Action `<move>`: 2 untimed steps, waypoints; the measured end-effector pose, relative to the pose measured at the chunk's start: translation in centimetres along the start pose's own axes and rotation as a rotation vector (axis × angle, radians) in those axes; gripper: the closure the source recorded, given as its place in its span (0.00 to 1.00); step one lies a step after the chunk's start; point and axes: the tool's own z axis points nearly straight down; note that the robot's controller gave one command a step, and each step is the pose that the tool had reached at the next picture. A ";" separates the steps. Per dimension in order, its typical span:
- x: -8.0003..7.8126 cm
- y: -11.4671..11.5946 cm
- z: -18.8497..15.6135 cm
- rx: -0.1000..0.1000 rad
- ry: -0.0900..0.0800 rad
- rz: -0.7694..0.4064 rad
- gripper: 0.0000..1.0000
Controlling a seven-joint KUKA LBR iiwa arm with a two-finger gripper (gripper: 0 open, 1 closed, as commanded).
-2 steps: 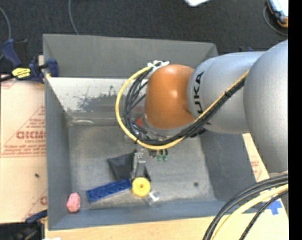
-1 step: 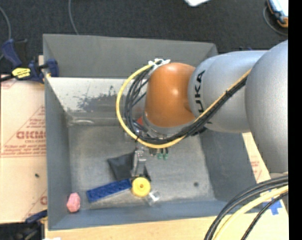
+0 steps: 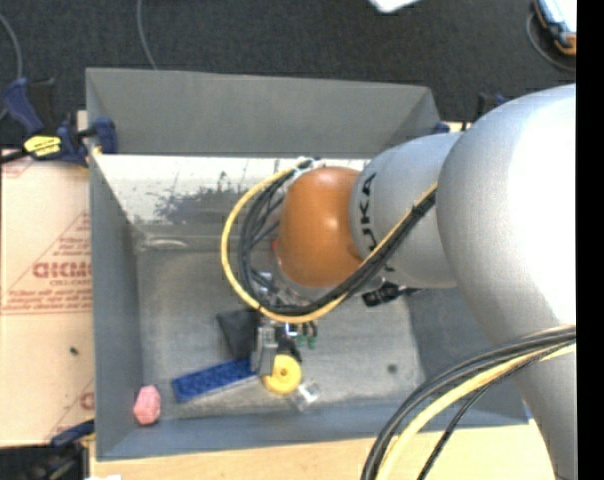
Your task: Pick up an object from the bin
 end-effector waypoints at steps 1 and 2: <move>0.0 -0.3 0.0 0.000 -0.006 -0.038 0.00; -0.1 0.0 -0.1 -0.002 -0.004 -0.002 0.00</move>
Offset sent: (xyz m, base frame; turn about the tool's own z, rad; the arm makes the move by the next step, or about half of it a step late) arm 0.0000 0.0000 0.0000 0.0000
